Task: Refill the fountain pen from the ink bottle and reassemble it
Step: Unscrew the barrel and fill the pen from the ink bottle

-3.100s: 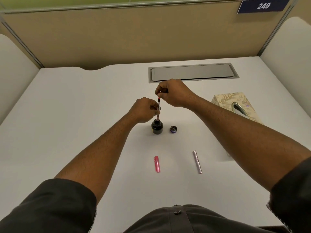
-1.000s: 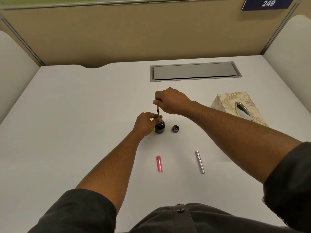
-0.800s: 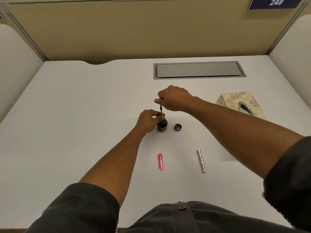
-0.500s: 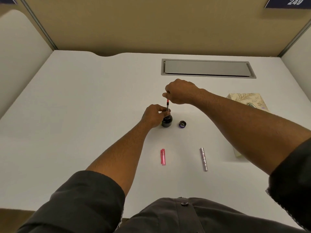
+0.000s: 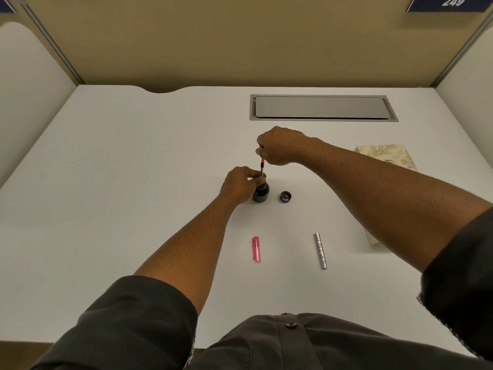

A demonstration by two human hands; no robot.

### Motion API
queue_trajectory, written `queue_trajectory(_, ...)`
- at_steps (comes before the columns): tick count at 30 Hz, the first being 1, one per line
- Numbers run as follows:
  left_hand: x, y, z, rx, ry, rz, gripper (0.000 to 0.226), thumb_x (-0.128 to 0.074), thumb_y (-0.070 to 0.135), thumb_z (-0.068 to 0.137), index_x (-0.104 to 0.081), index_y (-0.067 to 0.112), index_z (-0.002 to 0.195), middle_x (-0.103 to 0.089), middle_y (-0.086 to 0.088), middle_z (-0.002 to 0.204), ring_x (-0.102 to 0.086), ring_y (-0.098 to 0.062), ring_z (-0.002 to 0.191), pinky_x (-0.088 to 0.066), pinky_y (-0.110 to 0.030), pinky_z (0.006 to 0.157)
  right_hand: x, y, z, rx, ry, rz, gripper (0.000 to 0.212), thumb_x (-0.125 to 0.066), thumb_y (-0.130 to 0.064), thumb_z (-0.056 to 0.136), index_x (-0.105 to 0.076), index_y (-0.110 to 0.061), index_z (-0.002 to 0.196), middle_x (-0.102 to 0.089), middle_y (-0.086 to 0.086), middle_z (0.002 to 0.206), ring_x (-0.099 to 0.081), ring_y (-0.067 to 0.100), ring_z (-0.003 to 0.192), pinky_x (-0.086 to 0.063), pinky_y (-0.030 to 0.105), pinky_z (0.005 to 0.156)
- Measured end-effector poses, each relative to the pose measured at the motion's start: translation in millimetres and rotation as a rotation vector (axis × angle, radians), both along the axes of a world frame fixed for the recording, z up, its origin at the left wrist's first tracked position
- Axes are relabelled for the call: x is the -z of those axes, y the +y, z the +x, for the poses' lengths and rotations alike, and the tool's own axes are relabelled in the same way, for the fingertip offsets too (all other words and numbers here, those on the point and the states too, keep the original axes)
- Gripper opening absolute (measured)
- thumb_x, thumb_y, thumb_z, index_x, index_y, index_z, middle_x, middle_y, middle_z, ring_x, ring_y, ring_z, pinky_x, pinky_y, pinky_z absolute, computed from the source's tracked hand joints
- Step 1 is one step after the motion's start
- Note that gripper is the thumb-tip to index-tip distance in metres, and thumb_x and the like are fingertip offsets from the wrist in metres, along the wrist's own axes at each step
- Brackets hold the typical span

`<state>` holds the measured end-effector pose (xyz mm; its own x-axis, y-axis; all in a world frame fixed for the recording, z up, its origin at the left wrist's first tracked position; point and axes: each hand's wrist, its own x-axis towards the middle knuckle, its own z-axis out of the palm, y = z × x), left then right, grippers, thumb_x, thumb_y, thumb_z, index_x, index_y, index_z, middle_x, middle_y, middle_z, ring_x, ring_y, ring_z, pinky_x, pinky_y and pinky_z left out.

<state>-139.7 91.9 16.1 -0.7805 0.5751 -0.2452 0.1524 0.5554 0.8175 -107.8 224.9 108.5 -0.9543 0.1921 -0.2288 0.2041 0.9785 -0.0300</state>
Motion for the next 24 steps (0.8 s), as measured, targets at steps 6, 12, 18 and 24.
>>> queue_trajectory(6,0.3,0.0,0.7,-0.002,0.007,-0.013,0.020,-0.067,0.027,0.087,-0.073,0.020,0.105,-0.067,-0.002,0.116,-0.057,-0.020,0.109,-0.042,-0.030,0.086,7.0,-0.6,-1.4,-0.028,0.028,0.078,0.037,-0.035,-0.034,0.101,-0.058,-0.008,0.091,-0.047,0.000,0.067,-0.051,0.017,0.067,-0.040,0.034,0.061)
queue_trajectory(12,-1.0,0.3,1.2,0.003,0.007,-0.013,0.023,-0.067,0.026,0.088,-0.072,0.017,0.108,-0.067,-0.004,0.118,-0.056,-0.021,0.111,-0.042,-0.032,0.091,6.7,-1.6,-1.2,0.018,0.061,0.094,0.046,-0.034,-0.049,0.099,-0.050,-0.012,0.077,-0.043,-0.002,0.063,-0.052,0.018,0.068,-0.041,0.034,0.061)
queue_trajectory(18,-1.3,0.1,1.3,-0.007,-0.010,-0.009,0.022,-0.067,0.027,0.088,-0.073,0.018,0.107,-0.066,-0.004,0.118,-0.055,-0.021,0.111,-0.042,-0.032,0.089,-1.3,-0.6,2.4,-0.036,0.011,-0.012,0.029,-0.042,-0.044,0.098,-0.048,-0.018,0.086,-0.052,0.000,0.082,-0.053,0.020,0.080,-0.042,0.035,0.067)
queue_trajectory(24,-0.2,-0.1,0.5,-0.009,-0.007,-0.010,0.021,-0.068,0.028,0.087,-0.073,0.021,0.106,-0.066,-0.003,0.119,-0.056,-0.020,0.111,-0.040,-0.030,0.084,-5.6,-1.6,5.3,-0.084,-0.033,0.012,0.015,-0.053,-0.033,0.095,-0.050,-0.020,0.087,-0.054,-0.001,0.088,-0.054,0.018,0.082,-0.042,0.032,0.065)
